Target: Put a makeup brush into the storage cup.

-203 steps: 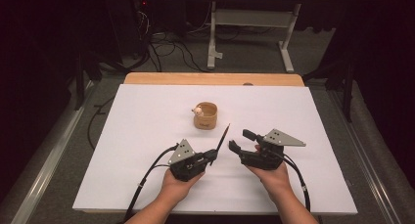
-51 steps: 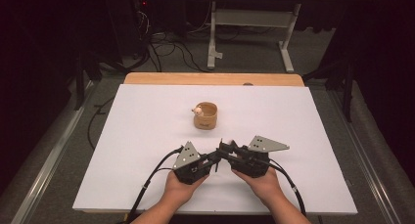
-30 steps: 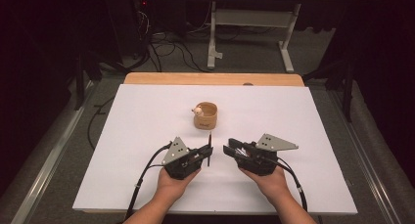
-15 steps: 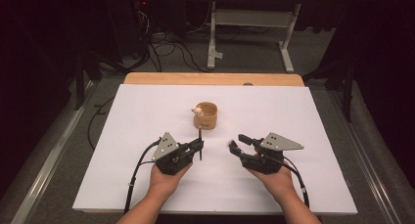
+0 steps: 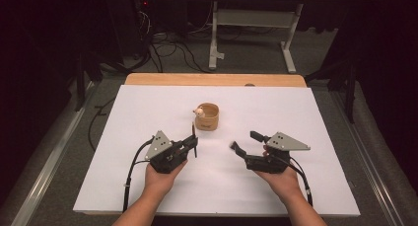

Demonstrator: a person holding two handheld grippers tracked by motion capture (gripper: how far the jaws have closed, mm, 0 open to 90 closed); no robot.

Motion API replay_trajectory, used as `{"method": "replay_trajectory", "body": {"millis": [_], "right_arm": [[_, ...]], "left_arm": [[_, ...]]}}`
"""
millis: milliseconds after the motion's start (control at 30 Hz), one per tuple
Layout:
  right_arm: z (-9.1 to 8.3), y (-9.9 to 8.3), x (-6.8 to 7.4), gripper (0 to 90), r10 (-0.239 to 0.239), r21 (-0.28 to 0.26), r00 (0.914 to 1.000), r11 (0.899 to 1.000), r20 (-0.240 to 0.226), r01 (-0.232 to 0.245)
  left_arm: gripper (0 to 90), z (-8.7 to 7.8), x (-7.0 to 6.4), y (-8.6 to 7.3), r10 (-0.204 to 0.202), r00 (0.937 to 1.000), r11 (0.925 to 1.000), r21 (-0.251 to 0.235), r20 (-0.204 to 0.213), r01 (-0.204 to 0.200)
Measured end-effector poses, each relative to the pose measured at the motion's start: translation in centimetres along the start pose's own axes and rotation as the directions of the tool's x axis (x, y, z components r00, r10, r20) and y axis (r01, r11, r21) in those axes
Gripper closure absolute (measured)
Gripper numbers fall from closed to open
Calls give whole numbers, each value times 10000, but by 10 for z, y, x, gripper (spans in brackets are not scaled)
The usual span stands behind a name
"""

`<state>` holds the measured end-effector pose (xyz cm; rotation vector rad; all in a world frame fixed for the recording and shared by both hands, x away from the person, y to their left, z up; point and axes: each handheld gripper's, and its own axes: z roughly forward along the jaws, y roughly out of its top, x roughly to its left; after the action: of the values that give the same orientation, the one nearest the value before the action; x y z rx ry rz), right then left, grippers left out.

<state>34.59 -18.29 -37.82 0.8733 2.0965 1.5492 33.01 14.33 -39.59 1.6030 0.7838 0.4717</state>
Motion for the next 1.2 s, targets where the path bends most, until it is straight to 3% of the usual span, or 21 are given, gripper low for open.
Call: {"method": "replay_trajectory", "body": {"millis": [467,733,1200], "right_arm": [[-10,-9,-7,87,-390,449,9981,9983,479,369],[-14,-17,-8,9,-268,501,9978,9985,609,238],[-12,-24,-6,9,-530,638,9962,9968,694,486]], "left_arm": [[829,-6,8,2,-122,9994,9998,-140,-311,117],[829,-7,9,3,-160,9991,9997,-193,-386,153],[829,-11,12,5,-208,9985,9993,-318,-503,192]]}}
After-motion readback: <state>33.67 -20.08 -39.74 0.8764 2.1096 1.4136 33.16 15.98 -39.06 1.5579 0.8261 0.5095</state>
